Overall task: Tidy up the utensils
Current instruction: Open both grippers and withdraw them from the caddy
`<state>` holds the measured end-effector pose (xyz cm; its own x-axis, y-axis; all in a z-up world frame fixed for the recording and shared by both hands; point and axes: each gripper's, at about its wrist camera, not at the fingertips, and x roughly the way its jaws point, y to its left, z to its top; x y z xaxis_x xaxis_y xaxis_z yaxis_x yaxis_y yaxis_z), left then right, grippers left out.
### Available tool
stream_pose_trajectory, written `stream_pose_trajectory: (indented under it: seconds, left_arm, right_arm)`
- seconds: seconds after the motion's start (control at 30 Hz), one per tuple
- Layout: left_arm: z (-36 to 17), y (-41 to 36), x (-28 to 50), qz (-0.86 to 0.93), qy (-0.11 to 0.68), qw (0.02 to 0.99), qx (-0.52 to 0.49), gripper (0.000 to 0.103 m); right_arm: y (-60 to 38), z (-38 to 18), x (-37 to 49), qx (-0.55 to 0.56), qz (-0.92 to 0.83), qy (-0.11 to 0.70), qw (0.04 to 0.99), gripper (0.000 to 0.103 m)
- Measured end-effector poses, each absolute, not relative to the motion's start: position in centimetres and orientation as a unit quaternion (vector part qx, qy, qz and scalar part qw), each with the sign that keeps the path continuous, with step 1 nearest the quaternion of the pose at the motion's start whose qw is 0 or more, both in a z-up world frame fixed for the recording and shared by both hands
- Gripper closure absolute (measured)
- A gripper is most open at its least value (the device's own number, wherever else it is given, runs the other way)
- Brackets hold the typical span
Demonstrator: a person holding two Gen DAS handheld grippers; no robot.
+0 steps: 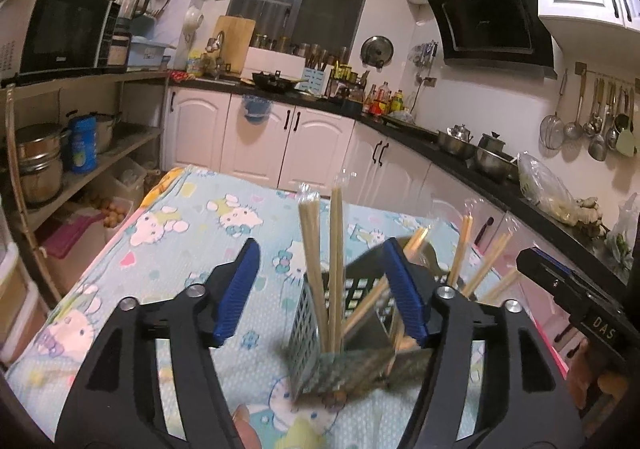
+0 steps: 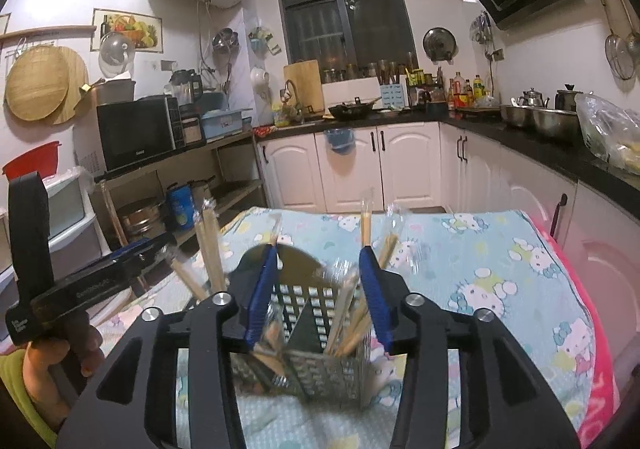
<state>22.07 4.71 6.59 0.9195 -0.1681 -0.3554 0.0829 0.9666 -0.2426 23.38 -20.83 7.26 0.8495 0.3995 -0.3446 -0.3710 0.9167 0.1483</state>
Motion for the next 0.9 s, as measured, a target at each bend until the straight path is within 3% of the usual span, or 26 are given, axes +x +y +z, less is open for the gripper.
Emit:
stream_pose_trajectory:
  seconds: [0.17,0.23,0.43,0.7,0.9]
  left_arm:
    - [6.2,4.8,20.2,-0.068,0.206,0.969,-0.114,0.036]
    - [5.9,4.7,19.4,-0.069,0.213,0.968,-0.112,0.027]
    - [5.2,4.1,17.1,-0.075,0.226,0.965,-0.108,0.013]
    - [3.2,2.9,14.3,-0.080,0.257,0.958,-0.100,0.012]
    - [1.9,3.0,12.1,-0.078,0.269,0.954,-0.105,0.012]
  right_arm:
    - [-21.2,6.4,21.9,0.039,0.192,0.204,0.959,0.051]
    - [-21.4,6.0,21.3,0.039,0.191,0.208,0.959,0.049]
    - [-21.9,5.0,19.1,0.036,0.186,0.221,0.957,0.037]
    - [-22.7,3.7,16.1,0.028,0.179,0.238,0.954,0.017]
    - [-22.9,2.3,13.8,0.020,0.180,0.256,0.950,0.013]
